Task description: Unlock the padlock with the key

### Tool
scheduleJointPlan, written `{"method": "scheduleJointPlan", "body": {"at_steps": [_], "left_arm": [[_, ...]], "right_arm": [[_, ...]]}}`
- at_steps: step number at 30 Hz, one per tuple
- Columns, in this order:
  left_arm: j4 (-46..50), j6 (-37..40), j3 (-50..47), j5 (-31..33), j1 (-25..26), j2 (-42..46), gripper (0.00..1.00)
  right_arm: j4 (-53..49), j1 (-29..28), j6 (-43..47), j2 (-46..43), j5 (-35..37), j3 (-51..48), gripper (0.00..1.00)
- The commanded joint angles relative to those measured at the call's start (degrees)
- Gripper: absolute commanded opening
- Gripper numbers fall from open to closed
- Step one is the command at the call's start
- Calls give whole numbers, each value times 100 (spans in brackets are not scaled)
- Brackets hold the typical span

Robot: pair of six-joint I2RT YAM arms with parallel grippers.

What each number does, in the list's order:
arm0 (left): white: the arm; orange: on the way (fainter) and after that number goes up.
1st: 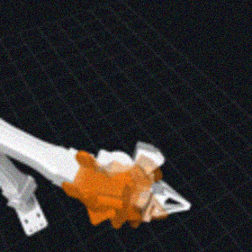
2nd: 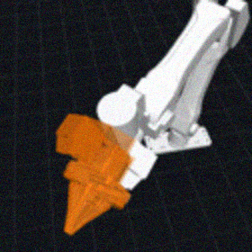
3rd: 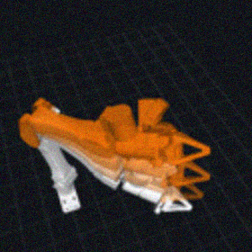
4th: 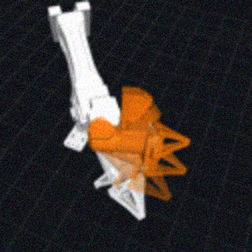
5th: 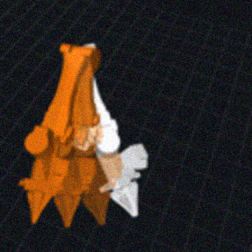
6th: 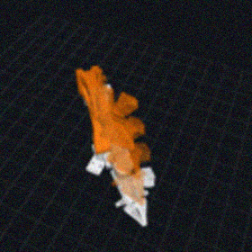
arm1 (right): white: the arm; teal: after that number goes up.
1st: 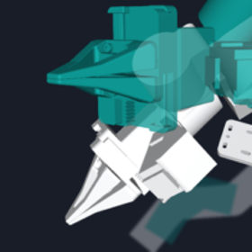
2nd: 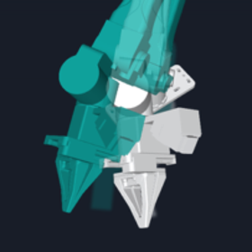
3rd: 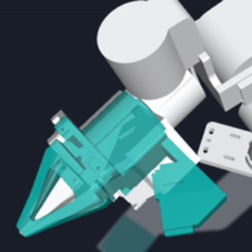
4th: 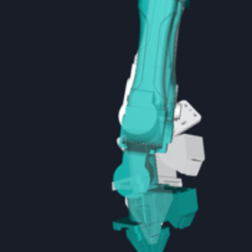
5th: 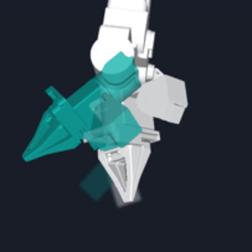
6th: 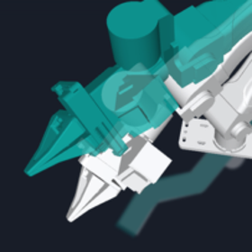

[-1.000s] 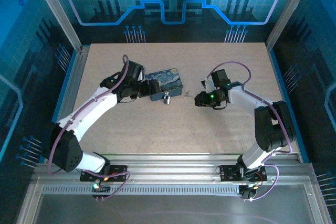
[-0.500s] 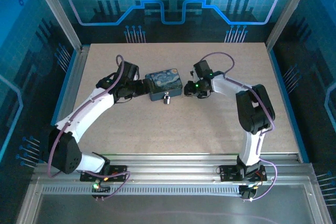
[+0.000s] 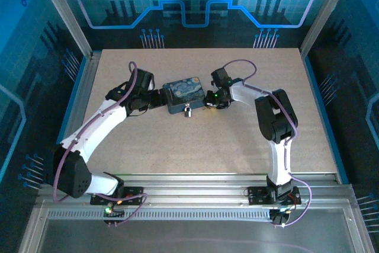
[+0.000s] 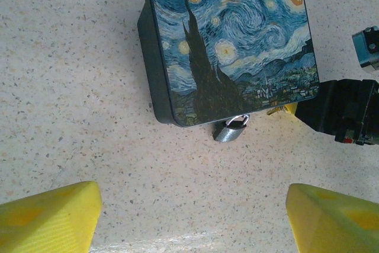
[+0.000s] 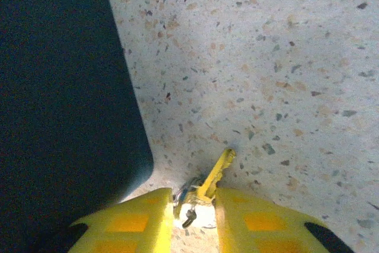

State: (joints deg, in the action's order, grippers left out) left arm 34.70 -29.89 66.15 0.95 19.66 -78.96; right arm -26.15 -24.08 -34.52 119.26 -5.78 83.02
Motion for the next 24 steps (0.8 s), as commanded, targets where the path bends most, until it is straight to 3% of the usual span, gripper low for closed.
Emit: {"method": "scheduleJointPlan", "body": {"at_steps": [1, 13, 18, 24], "left_arm": [[72, 185, -76, -181, -117, 259, 83], [-4, 266, -192, -186, -213, 418, 82], [-95, 178, -149, -341, -131, 275, 81], [-58, 161, 36, -316, 213, 61, 81]], "right_arm": [[-398, -114, -120, 219, 181, 165, 21], [-685, -123, 217, 193, 797, -191, 6], [-246, -49, 514, -309, 587, -706, 4], [-42, 86, 1497, -1025, -15, -1151, 2]]}}
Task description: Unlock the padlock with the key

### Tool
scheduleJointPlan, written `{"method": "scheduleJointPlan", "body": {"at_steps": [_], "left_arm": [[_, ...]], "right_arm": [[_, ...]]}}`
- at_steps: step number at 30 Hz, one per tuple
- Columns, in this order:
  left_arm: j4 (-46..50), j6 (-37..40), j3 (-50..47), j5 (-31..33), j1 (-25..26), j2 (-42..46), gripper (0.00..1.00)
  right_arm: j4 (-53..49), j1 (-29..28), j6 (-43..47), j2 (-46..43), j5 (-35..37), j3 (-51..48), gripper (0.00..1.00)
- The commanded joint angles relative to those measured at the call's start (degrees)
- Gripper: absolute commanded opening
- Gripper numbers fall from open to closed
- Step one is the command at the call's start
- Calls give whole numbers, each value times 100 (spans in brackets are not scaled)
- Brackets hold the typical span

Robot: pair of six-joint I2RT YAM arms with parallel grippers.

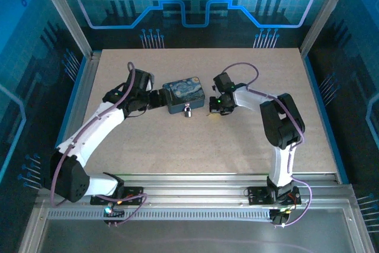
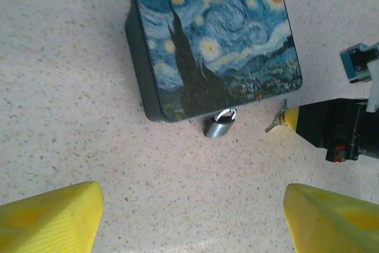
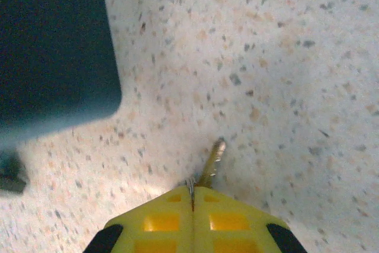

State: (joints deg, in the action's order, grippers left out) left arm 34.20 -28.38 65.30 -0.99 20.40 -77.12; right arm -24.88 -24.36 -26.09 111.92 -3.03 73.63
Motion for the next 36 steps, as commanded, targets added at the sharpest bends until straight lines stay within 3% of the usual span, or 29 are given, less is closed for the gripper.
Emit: {"method": "scheduleJointPlan", "body": {"at_steps": [1, 6, 19, 36], "left_arm": [[-12, -4, 132, -113, 179, -136, 81], [4, -45, 111, -77, 236, -103, 81], [21, -93, 14, -51, 304, -30, 81], [71, -107, -55, 12, 302, 118, 81]], "right_arm": [[-251, 134, 893, -368, -452, -241, 2], [-726, 73, 1615, -730, -783, -462, 2], [-1145, 1, 1815, -1107, -778, -974, 8], [-897, -29, 1211, -1249, -805, -1087, 32]]}}
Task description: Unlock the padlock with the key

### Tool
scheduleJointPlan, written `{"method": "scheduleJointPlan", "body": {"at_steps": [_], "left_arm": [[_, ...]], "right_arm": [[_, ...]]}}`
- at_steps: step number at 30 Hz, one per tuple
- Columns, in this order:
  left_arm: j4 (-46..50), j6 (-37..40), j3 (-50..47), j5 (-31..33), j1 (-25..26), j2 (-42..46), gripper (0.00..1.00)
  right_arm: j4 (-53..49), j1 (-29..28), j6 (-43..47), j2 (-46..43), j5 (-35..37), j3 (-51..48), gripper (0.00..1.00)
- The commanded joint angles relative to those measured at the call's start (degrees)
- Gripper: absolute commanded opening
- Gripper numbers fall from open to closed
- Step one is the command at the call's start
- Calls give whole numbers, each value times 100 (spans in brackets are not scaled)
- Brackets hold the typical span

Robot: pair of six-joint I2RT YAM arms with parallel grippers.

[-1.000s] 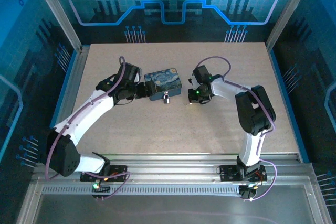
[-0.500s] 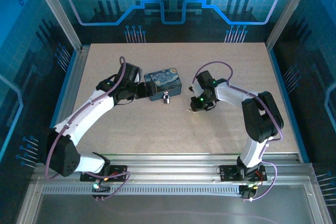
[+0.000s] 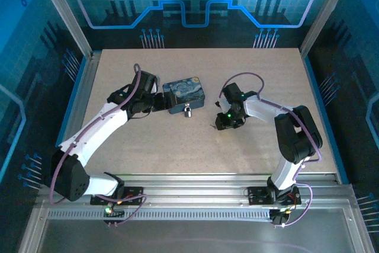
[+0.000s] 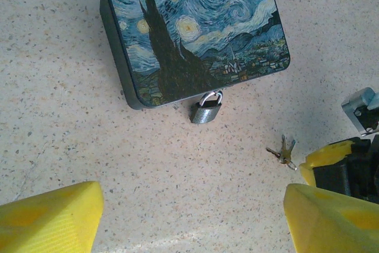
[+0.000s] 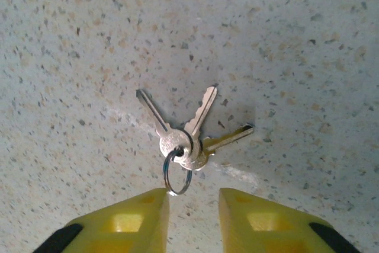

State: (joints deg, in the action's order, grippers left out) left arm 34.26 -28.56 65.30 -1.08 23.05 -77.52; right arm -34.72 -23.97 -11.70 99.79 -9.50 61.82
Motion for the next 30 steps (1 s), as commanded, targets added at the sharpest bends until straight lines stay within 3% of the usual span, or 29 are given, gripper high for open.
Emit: {"method": "scheduleJointPlan", "body": {"at_steps": [1, 7, 12, 25, 30], "left_arm": [[72, -84, -57, 27, 40, 165, 81], [89, -80, -79, 47, 37, 211, 81], [89, -72, -98, 46, 41, 232, 81], [92, -54, -149, 62, 40, 307, 81], [122, -27, -182, 96, 38, 368, 81]], "right_arm": [[138, -86, -257, 1, -189, 93, 33], [151, -289, -341, 385, -41, 275, 43], [-3, -474, -481, 659, 485, 459, 44], [-398, -572, -802, 1151, 1459, 634, 28], [-189, -561, -822, 1243, 1369, 509, 14]]}}
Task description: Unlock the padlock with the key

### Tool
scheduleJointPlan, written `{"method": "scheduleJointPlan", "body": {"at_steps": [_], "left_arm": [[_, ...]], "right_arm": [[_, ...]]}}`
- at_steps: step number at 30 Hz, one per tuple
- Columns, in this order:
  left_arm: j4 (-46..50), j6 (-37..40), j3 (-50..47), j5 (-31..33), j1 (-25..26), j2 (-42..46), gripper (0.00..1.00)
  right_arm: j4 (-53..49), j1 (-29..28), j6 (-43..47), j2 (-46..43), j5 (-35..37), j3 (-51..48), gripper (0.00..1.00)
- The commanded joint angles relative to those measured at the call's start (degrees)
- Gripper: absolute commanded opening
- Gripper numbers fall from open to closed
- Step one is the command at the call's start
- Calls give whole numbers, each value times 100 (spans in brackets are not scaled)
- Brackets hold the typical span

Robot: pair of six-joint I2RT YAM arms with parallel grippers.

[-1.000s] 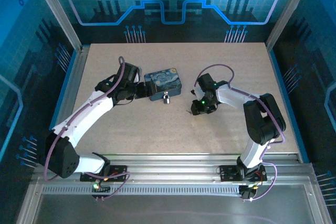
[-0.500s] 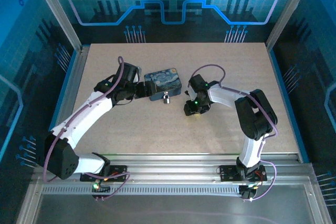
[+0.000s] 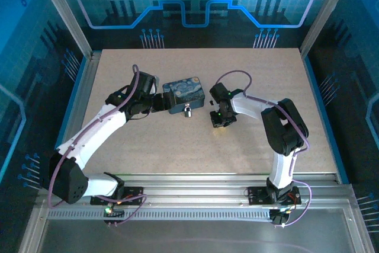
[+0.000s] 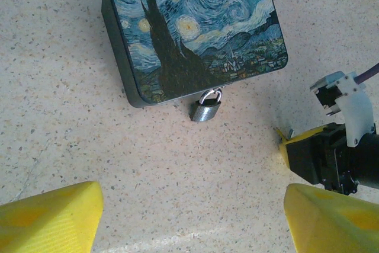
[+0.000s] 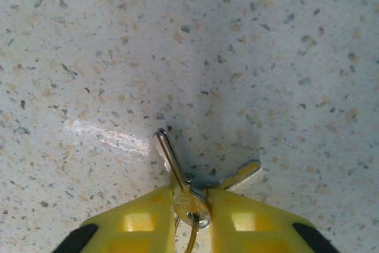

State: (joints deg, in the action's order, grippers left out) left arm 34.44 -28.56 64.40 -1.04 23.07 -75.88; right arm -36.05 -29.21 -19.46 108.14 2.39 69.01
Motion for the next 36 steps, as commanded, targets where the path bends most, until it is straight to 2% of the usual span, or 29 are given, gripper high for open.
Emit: {"method": "scheduleJointPlan", "body": {"at_steps": [1, 7, 11, 16, 21, 25, 29, 34, 36], "left_arm": [[109, -19, -94, 104, 36, 215, 81], [151, 41, -121, 63, 35, 225, 81], [87, 159, -129, -281, 42, 182, 81], [-88, 424, -173, -853, 65, 2, 81], [-408, 605, -197, -1890, 65, -267, 79], [-938, 514, -352, -2647, 70, -383, 72], [-1351, 457, -467, -3305, 73, -538, 61], [-1795, 351, -654, -3849, 85, -625, 44], [-1853, 349, -698, -3932, 95, -639, 42]], "right_arm": [[-10, -36, -34, 392, 145, -246, 12], [447, -32, 284, -34, -175, -533, 2], [750, 26, 697, -538, -647, -740, 0], [1000, 161, 1202, -1049, -1855, -863, 0], [978, 178, 1521, -1265, -2962, -819, 0], [977, 187, 1692, -1439, -3507, -808, 0], [1067, 248, 1733, -1614, -3918, -818, 0], [1209, 375, 1656, -1697, -4398, -771, 0], [1272, 433, 1612, -1717, -4536, -758, 0]]}}
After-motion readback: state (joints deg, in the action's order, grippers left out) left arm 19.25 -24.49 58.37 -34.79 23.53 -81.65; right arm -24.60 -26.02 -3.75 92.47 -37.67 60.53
